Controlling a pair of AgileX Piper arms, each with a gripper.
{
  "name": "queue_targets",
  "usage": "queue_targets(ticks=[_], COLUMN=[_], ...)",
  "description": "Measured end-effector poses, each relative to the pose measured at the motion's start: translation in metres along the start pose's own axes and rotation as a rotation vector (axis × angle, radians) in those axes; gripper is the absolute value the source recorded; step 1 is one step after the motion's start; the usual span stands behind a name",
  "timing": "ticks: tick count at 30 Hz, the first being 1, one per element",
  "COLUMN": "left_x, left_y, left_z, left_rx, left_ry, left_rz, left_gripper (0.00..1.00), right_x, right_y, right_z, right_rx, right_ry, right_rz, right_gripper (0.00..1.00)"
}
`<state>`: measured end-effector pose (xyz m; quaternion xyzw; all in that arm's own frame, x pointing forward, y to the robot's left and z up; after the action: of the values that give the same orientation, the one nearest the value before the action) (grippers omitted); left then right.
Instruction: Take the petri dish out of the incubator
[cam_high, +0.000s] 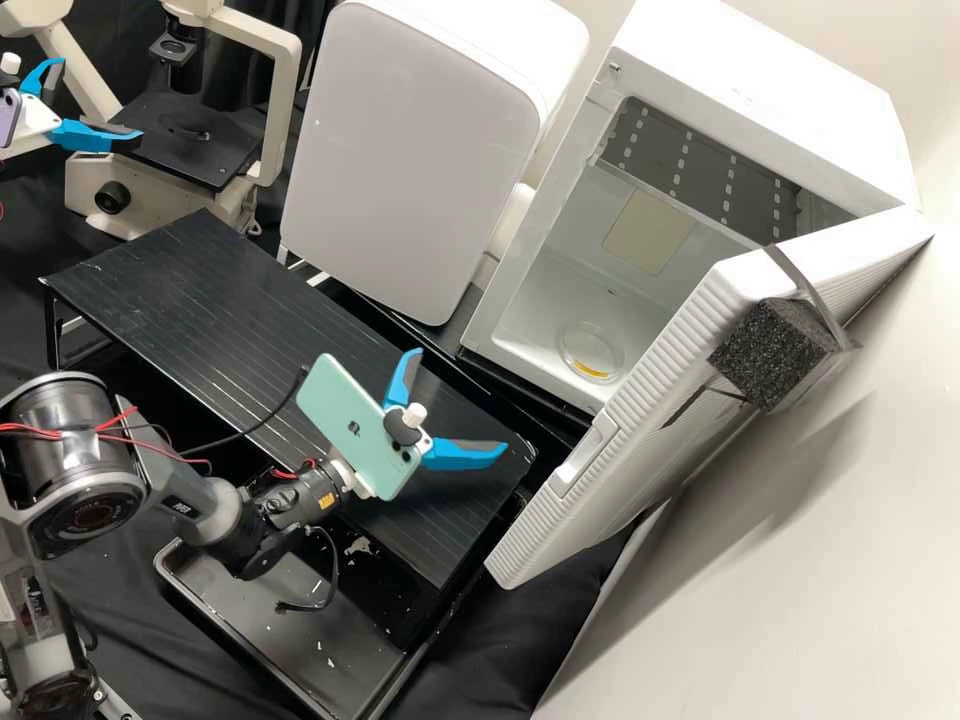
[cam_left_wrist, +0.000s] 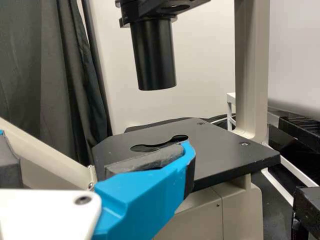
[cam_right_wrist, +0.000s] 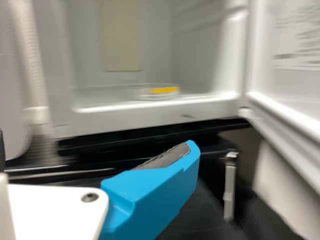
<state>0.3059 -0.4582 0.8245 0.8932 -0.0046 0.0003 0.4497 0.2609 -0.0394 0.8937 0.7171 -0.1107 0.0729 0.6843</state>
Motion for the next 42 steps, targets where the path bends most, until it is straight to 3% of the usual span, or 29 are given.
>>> queue_targets(ticks=[5,10,16,24,38,42], left_x=[0.000,0.000,0.000,0.000,0.000,0.000], left_y=[0.000,0.000,0.000,0.000,0.000,0.000], left_z=[0.000,0.000,0.000,0.000,0.000,0.000], left_rx=[0.000,0.000,0.000,0.000,0.000,0.000], left_ry=[0.000,0.000,0.000,0.000,0.000,0.000], left_rz=[0.000,0.000,0.000,0.000,0.000,0.000], left_gripper=[1.00,1.00,1.00,1.00,1.00,1.00], right_x=[0.023,0.049,0.083,0.122,0.151,0.159], right_y=[0.021,0.039,0.042,0.031,0.036,0.030], right_z=[0.013,0.016,0.013,0.017,0.017,0.016], right_rx=[-0.016,0.012,0.038,0.014,-0.022,-0.036], right_ry=[-0.006,0.029,0.061,0.028,0.038,0.030], right_rz=[0.073,0.119,0.054,-0.023,-0.017,-0.047], right_gripper=[1.00,1.00,1.00,1.00,1.00,1.00])
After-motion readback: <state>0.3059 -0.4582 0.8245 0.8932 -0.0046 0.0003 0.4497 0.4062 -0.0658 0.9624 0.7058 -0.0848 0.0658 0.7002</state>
